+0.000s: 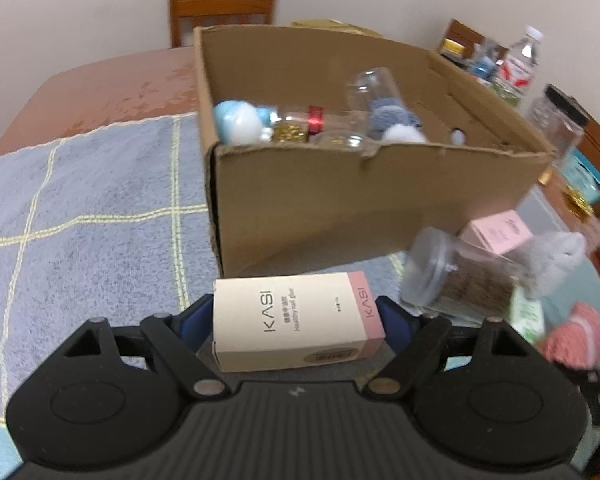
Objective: Organize objects
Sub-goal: 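Grasp the white KASI box with the left tool while the right tool grasps the pink knit sock, then carry the KASI box and pink sock into the cardboard box and open both tools, then grasp the brown-cookie jar with the left tool while the right tool grasps the grey glove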
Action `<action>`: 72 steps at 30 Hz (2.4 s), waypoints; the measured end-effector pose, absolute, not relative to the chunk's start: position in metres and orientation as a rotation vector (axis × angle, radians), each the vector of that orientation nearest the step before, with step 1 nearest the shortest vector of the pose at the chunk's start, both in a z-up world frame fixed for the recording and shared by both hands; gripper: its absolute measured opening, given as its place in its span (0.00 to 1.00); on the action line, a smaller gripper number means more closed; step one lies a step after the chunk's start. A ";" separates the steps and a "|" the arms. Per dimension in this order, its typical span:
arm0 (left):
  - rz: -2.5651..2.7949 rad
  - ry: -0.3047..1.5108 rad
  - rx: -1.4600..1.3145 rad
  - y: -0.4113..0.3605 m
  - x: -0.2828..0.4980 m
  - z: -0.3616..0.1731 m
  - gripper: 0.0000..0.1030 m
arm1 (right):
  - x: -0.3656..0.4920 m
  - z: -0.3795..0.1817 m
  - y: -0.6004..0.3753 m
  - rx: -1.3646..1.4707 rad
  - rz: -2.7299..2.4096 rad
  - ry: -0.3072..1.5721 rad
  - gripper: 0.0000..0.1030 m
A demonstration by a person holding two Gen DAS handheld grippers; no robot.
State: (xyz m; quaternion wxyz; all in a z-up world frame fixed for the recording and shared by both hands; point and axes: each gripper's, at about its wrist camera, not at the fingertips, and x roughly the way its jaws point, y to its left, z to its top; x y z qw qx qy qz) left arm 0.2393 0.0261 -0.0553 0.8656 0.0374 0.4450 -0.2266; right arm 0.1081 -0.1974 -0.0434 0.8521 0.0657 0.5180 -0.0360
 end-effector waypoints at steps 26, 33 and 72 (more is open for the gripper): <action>-0.650 0.714 0.148 -0.028 0.336 0.108 0.82 | 0.220 0.095 -0.212 0.087 0.079 0.843 0.71; -0.566 0.720 0.225 -0.046 0.373 0.089 0.99 | 0.259 0.095 -0.211 0.025 0.054 0.802 1.00; -0.508 0.787 0.242 -0.059 0.153 0.010 0.99 | 0.126 -0.032 -0.268 0.117 0.140 0.963 1.00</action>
